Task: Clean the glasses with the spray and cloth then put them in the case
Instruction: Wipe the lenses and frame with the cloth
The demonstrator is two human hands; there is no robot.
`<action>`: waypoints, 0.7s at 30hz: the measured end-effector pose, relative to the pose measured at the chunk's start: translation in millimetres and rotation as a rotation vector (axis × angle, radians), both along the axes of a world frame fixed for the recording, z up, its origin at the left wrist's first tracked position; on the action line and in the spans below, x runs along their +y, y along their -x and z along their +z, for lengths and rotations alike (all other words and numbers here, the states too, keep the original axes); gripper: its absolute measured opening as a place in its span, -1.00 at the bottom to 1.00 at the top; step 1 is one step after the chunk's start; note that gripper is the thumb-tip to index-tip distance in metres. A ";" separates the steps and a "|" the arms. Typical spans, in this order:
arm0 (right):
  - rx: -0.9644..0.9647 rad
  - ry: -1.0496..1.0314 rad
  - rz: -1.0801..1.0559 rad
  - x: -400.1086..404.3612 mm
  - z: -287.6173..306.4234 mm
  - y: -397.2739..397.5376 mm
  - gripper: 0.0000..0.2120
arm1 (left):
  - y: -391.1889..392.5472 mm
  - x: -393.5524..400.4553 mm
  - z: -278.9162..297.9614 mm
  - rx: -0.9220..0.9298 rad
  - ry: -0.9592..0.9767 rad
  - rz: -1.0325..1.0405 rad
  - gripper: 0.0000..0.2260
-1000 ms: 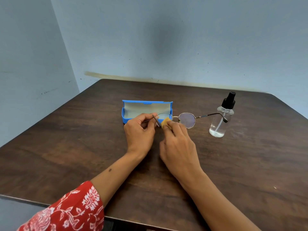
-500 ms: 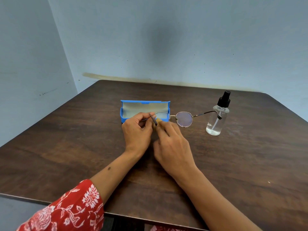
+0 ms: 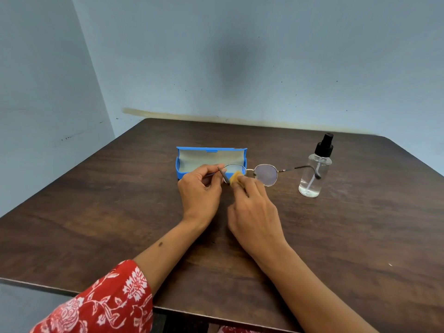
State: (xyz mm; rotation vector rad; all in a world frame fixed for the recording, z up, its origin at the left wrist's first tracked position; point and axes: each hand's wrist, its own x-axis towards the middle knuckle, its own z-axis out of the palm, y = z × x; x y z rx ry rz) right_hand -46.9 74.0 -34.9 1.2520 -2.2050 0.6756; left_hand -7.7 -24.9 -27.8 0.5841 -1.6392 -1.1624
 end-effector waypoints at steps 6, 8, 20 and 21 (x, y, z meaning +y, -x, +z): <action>-0.021 0.020 0.033 1.6 2.5 -1.3 -0.56 | -1.3 -0.2 0.3 0.004 -0.001 -0.011 -0.85; -0.027 0.022 -0.008 3.0 2.9 0.3 -0.56 | -0.9 0.4 0.3 0.001 0.001 -0.013 -0.85; -0.004 0.021 0.012 1.6 1.8 -1.8 -0.55 | -1.6 0.3 0.6 -0.006 0.001 -0.009 -0.86; 0.000 0.023 0.048 0.4 0.5 -2.9 -0.54 | -1.8 0.7 0.9 -0.005 0.007 -0.011 -0.86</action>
